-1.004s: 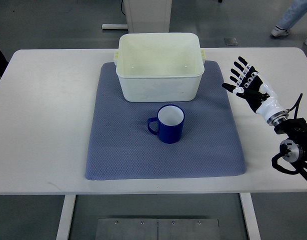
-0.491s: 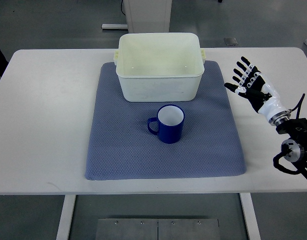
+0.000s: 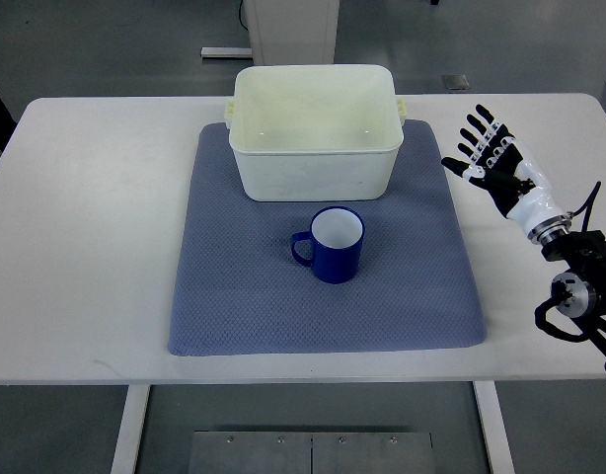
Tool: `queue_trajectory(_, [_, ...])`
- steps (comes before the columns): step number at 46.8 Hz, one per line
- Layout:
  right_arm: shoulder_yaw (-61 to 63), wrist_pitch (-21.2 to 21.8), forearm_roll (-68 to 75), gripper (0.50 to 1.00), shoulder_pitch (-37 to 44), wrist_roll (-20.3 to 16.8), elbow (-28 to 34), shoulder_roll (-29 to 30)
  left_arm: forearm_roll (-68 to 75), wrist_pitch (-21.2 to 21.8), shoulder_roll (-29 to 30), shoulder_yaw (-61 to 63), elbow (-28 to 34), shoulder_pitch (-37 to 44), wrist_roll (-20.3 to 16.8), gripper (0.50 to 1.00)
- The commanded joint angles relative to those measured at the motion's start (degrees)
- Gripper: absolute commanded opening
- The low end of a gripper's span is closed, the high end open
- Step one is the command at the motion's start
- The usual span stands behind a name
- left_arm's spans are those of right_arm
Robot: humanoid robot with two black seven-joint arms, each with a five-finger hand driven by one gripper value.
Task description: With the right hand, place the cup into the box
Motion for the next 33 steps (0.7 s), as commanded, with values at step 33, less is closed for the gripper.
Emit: queue_trajectory(33, [-0.4, 0.6, 0.0, 1.000, -0.3, 0.0, -0.1, -1.7, 0.0, 0.0, 0.0, 0.0, 0.0, 0.0, 0.0, 1.000])
